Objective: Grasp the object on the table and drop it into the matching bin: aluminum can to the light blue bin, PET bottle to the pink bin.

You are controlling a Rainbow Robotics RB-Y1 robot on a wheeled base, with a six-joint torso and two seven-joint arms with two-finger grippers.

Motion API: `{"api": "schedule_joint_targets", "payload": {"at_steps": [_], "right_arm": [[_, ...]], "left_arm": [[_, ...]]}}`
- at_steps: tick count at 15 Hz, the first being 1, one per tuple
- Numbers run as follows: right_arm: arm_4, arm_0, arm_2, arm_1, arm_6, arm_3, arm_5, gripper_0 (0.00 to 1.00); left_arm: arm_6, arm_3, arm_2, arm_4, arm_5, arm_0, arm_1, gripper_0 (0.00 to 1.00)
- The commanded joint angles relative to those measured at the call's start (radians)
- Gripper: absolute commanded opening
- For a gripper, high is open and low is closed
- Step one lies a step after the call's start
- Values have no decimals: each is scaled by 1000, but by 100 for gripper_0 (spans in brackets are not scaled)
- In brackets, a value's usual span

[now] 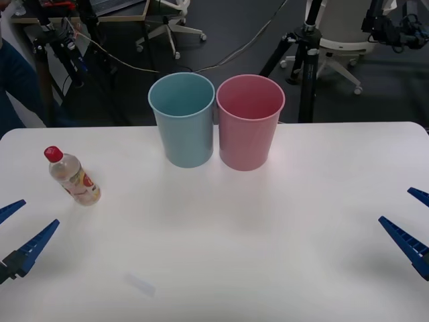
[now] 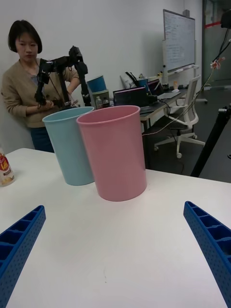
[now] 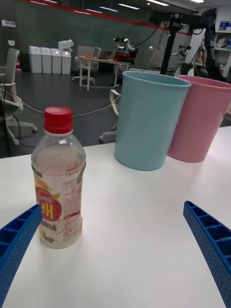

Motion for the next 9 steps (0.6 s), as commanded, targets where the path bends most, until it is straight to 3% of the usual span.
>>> {"api": "schedule_joint_targets", "payload": {"at_steps": [1, 5, 9], "right_arm": [[0, 0, 0, 0, 0, 0, 0, 100], [0, 0, 0, 0, 0, 0, 0, 100], [0, 0, 0, 0, 0, 0, 0, 100]], "left_arm": [[-28, 90, 0, -9, 2, -44, 0, 100], [-158, 235, -12, -8, 5, -140, 0, 100], [-190, 356, -35, -6, 5, -240, -1, 100]]}}
